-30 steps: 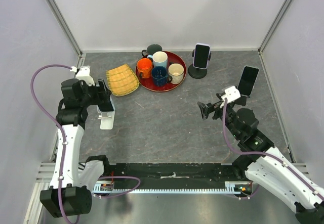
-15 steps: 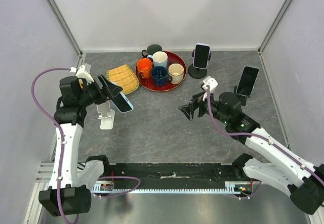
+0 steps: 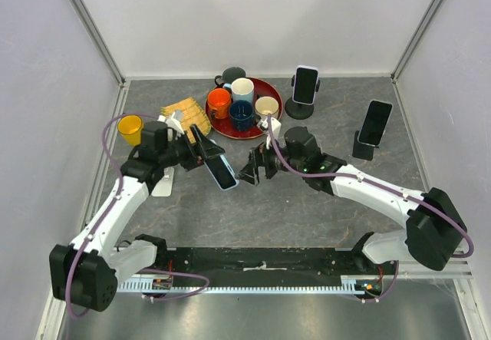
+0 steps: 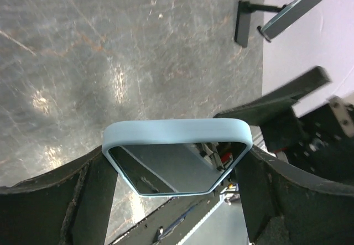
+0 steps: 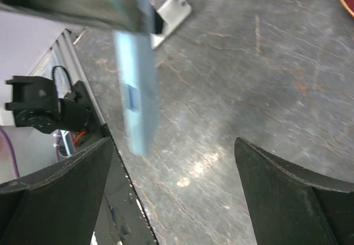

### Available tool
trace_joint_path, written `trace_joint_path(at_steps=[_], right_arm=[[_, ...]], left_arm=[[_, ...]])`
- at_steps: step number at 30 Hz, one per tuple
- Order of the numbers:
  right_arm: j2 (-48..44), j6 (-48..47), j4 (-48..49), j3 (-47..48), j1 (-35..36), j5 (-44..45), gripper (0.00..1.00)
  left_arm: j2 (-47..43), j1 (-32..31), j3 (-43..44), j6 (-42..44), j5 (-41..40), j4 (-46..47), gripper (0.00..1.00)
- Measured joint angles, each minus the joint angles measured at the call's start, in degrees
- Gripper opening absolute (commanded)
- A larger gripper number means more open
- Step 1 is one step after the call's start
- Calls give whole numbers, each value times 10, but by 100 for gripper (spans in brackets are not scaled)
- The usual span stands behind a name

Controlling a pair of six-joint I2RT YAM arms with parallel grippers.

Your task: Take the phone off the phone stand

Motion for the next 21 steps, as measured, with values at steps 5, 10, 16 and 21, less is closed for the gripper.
trace_joint_path(at_steps=[5,10,16,21], right_arm=[[12,8,24,22,34,8,98],[31,16,42,23,45,20,97],[56,20,50,23,57,33,77],[57,24,63,19,59,35,60]], left_arm=[[53,-52,-18,-42,-26,34,2],[76,-73,-18,-69,-37,67,2],[77,-77,-18,-99,-41,105,2],[75,-78,-20,-112,-35,119,2]])
